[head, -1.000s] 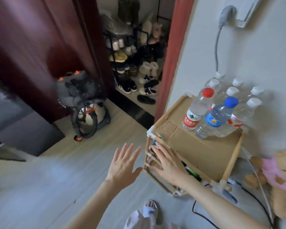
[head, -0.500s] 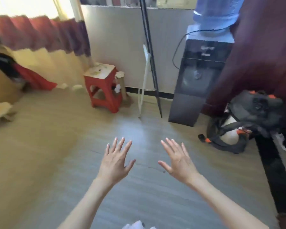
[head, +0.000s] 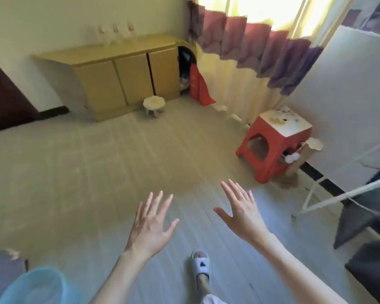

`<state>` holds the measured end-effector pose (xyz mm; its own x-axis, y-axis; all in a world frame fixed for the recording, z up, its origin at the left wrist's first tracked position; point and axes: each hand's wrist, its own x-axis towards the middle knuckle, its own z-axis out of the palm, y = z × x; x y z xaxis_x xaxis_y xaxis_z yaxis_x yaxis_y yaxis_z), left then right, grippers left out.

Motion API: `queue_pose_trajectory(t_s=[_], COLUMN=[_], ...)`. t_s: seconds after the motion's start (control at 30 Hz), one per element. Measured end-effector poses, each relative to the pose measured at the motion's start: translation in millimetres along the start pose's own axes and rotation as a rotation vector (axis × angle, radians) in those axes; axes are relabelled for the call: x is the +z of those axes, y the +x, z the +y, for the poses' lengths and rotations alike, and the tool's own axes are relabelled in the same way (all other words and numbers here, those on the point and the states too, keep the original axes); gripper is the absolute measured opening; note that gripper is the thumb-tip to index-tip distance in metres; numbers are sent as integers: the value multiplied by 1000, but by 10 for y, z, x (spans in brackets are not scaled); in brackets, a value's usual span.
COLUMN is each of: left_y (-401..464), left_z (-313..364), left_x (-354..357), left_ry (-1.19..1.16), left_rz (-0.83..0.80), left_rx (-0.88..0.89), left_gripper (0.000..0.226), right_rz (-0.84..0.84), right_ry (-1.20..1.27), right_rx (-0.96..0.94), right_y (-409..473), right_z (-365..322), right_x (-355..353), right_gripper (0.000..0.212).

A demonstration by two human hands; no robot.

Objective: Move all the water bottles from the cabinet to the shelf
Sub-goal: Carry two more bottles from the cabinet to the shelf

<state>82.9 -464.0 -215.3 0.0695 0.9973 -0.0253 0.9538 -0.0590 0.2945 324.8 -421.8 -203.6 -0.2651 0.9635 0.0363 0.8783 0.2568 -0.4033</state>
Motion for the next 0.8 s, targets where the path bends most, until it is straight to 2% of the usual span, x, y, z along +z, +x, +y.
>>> queue_pose_trajectory(t_s=[0.13,0.4,0.6,0.8], left_y=[829,2285,3349,4797], left_z=[-460,-1255,-2068,-3078], left_x=[-207,-756,-838,-1264], left_ry=[-36,-45,-44,-21], left_rz=[74,238,158,151], left_rx=[-161,-326,-407,-388], left_gripper=[73,75,86,80], right_rz=[-58,-96,-208,-166], right_ry=[2,4,-26,-23], right_rx=[-101,-308,-323,-318], right_y=[1213,3449,4837,6581], right_z=[-93,-592,-853,-1445], right_x=[55,105,491,644], right_gripper=[77,78,73,74])
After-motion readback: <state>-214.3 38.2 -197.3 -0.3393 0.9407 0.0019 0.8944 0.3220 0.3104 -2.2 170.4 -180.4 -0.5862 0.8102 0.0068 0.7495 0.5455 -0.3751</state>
